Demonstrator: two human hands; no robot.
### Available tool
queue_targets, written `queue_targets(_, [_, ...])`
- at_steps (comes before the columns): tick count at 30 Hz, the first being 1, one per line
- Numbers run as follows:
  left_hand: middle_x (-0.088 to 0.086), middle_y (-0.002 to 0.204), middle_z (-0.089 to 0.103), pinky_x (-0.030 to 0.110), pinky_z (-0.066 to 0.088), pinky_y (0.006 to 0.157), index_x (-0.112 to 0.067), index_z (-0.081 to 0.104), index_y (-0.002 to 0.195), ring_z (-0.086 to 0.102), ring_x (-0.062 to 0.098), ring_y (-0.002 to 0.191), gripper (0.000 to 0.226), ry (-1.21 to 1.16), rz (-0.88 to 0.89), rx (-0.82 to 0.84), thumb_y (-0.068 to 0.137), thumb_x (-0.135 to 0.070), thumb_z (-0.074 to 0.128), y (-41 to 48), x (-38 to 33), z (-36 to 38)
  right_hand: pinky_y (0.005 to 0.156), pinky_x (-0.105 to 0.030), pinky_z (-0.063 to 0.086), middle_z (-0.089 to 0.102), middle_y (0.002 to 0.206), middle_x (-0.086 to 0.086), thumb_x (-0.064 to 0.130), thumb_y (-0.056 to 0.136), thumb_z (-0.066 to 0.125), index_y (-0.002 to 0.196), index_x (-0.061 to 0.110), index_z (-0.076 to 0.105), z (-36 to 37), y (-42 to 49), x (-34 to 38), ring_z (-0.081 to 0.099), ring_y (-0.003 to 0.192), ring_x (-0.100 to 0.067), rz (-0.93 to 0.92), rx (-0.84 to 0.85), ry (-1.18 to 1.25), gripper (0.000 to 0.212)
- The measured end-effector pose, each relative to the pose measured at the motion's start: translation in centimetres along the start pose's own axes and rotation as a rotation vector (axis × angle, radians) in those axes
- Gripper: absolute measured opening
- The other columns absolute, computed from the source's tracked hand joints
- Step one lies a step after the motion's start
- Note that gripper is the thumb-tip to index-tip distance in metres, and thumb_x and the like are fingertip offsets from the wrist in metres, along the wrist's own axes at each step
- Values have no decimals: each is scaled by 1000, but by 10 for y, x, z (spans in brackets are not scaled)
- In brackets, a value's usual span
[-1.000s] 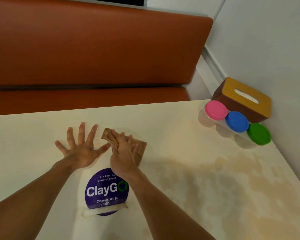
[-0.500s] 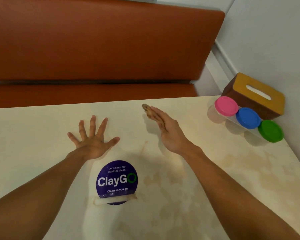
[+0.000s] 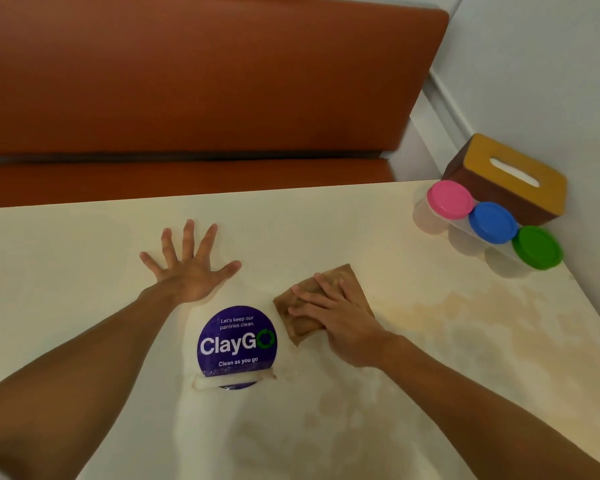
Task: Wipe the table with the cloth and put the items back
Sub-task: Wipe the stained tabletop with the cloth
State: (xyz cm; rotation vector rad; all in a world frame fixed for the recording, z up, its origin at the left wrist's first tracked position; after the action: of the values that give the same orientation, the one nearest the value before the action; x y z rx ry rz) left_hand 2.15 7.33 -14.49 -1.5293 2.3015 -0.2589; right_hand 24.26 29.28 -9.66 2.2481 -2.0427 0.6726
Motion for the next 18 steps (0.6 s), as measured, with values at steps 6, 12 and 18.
queue_targets(6, [-12,149,-44,67,-20,105,-58,-36,131,-34,32,142,95,-3,11,4,53,-101,-3,-2,3,4,118,-43,-16,12,158,23,4,88,41,138,40,41,17,-47,21,-19,147,-12,57,-7,96,62])
queue_targets(12, [-6,161,-22,67,-10,111,-46,-3,150,-21,34,147,87,-15,40,53,75,-81,23,-12,-2,-15,119,-41,-15,11,156,29,2,83,42,137,43,42,22,-82,20,-20,146,-6,122,13,92,67])
queue_targets(18, [-8,160,22,57,12,115,-42,30,146,15,27,147,62,-152,232,51,90,-62,46,-97,-16,-13,118,-33,-13,16,154,28,-3,85,42,137,44,41,24,-102,26,-13,146,-4,130,-11,158,70])
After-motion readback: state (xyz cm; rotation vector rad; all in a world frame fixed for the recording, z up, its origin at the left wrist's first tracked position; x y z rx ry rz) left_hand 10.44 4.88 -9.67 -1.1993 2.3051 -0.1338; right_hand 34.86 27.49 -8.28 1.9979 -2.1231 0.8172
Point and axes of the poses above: each hand's wrist, its own y-axis towards the middle knuckle, its own z-axis out of the palm, x = y × z, the point moved 1 cm from there along y, towards the middle knuckle
